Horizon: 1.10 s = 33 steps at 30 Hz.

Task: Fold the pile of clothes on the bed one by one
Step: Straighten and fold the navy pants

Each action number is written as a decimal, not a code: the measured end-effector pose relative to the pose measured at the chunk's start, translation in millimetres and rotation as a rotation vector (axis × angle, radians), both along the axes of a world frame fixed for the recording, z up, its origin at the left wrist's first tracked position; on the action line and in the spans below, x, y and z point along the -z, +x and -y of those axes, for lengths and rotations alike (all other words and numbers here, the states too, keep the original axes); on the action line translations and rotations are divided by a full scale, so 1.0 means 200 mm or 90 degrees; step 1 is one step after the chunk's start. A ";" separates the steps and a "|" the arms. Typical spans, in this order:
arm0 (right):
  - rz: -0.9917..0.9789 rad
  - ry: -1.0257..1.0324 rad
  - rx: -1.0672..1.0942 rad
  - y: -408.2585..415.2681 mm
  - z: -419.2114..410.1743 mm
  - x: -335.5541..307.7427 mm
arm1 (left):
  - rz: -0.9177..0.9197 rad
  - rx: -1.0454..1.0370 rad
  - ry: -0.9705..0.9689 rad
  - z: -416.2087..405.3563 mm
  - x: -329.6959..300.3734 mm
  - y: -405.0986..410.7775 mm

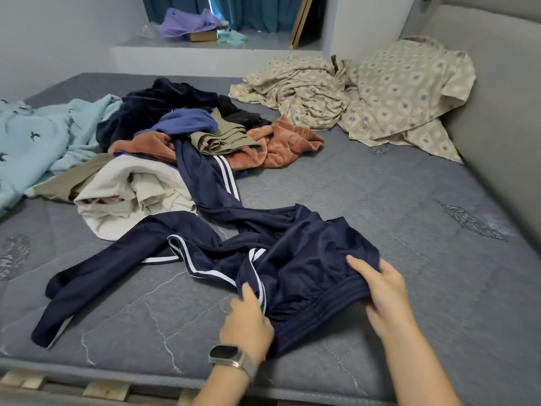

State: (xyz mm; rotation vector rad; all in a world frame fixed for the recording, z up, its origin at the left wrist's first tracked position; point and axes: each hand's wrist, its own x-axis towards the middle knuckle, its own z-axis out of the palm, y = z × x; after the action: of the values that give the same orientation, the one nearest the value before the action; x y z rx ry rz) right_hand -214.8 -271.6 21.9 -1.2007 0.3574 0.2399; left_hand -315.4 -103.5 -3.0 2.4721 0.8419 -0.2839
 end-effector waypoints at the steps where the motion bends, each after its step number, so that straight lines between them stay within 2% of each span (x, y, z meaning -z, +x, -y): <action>1: -0.014 0.025 0.081 0.00 0.03 -0.01 | 0.053 -0.061 -0.076 -0.06 -0.01 0.02; 3: -0.040 0.081 0.223 -0.01 0.09 -0.02 | 0.206 -0.230 -0.335 -0.15 -0.07 0.03; 5: -0.023 0.088 0.281 0.00 0.12 -0.03 | 0.309 -0.338 -0.605 -0.17 -0.16 0.02; 7: 0.047 0.044 0.259 -0.02 0.10 -0.05 | 0.361 -0.366 -0.709 -0.17 -0.16 0.01; 8: 0.092 0.006 0.227 -0.03 0.08 -0.06 | 0.381 -0.364 -0.695 -0.16 -0.13 0.01; 10: 0.189 -0.099 0.116 -0.06 0.03 -0.10 | 0.384 -0.306 -0.612 -0.14 -0.13 -0.02; 11: 0.247 -0.161 0.036 -0.08 0.01 -0.12 | 0.381 -0.259 -0.611 -0.12 -0.14 -0.03; 12: 0.307 -0.225 -0.055 -0.10 -0.02 -0.14 | 0.367 -0.219 -0.647 -0.09 -0.16 -0.03; 14: 0.403 -0.322 -0.256 -0.17 -0.11 -0.15 | 0.335 -0.186 -0.814 -0.04 -0.21 -0.02; 16: 0.443 -0.327 -0.438 -0.24 -0.20 -0.13 | 0.300 -0.201 -0.941 -0.04 -0.23 -0.01; 18: 0.461 -0.292 -0.569 -0.27 -0.24 -0.11 | 0.332 -0.231 -0.968 -0.05 -0.21 0.01; 20: 0.473 -0.325 -0.665 -0.24 -0.24 -0.08 | 0.374 -0.254 -0.963 -0.07 -0.19 0.00; 21: 0.505 -0.403 -0.672 -0.23 -0.23 -0.06 | 0.402 -0.267 -0.952 -0.08 -0.19 0.01; 23: 0.582 -0.530 -0.579 -0.21 -0.24 -0.04 | 0.429 -0.269 -0.963 -0.10 -0.18 0.02; 24: 0.592 -0.517 -0.503 -0.19 -0.24 -0.04 | 0.423 -0.238 -0.962 -0.10 -0.20 0.03; 25: 0.569 -0.470 -0.435 -0.18 -0.24 -0.04 | 0.422 -0.194 -0.908 -0.11 -0.21 0.03; 26: 0.518 -0.413 -0.397 -0.17 -0.23 -0.06 | 0.433 -0.136 -0.775 -0.12 -0.21 0.03; 28: 0.382 -0.247 -0.407 -0.14 -0.17 -0.14 | 0.484 0.007 -0.383 -0.19 -0.20 0.03; 29: 0.322 -0.148 -0.439 -0.13 -0.12 -0.20 | 0.500 0.116 -0.235 -0.22 -0.21 0.04; 30: 0.274 -0.048 -0.474 -0.13 -0.07 -0.24 | 0.484 0.224 -0.169 -0.23 -0.23 0.05; 31: 0.236 0.029 -0.498 -0.14 -0.02 -0.28 | 0.425 0.302 -0.175 -0.23 -0.25 0.08; 33: 0.182 0.074 -0.464 -0.13 0.08 -0.31 | 0.294 0.373 -0.189 -0.21 -0.25 0.16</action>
State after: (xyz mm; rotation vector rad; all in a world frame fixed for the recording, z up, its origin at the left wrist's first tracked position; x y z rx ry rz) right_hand -241.0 -287.3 83.4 -1.1914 -0.3557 0.6976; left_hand -283.6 -61.8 47.5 2.3037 -0.1179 -0.0226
